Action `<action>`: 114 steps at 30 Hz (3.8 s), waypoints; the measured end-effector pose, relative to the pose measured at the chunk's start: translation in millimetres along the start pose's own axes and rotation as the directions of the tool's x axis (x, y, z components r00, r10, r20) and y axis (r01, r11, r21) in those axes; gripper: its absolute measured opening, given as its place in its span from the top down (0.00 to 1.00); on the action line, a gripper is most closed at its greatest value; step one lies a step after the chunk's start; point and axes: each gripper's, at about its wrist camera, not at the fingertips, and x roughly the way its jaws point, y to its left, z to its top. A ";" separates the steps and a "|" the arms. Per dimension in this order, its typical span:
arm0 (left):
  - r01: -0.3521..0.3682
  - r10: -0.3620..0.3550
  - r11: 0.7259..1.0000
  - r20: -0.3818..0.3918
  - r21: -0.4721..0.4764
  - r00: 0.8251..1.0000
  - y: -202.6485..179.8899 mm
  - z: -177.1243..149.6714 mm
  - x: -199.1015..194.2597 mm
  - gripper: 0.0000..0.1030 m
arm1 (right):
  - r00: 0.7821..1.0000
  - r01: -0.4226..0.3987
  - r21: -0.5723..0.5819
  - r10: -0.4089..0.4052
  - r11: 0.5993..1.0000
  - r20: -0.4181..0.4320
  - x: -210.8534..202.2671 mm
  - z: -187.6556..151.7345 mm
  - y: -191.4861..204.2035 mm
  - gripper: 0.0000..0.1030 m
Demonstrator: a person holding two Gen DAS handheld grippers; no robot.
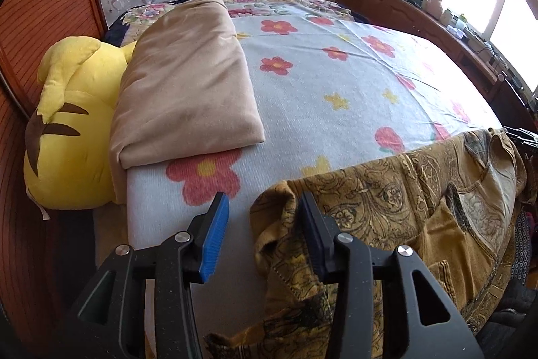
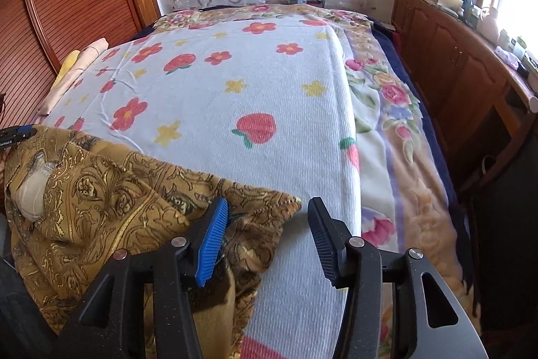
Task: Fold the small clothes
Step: 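Lift the gold shirt's hem high with both tools, then fold the lifted hem over the shirt body with both tools and release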
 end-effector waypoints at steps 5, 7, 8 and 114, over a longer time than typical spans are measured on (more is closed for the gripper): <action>0.007 -0.006 0.996 -0.009 0.086 1.000 -15.9 0.7 -1.5 0.82 | 1.000 -0.024 -0.048 0.023 0.999 -0.013 3.3 -3.8 7.6 0.65; 0.005 -0.005 0.994 0.001 0.106 1.000 -20.1 -0.8 -5.6 0.92 | 0.997 -0.077 -0.063 0.076 0.995 -0.023 2.2 -6.1 13.0 0.89; 0.007 -0.008 0.994 0.010 0.111 1.000 -21.6 -2.2 -9.3 0.92 | 0.997 -0.077 -0.070 0.076 0.995 -0.021 0.9 -7.4 15.0 0.89; -0.084 0.086 0.996 0.107 -0.019 0.990 -4.3 21.3 23.1 0.56 | 0.997 -0.045 0.055 0.041 0.997 0.062 -22.5 134.4 52.0 0.58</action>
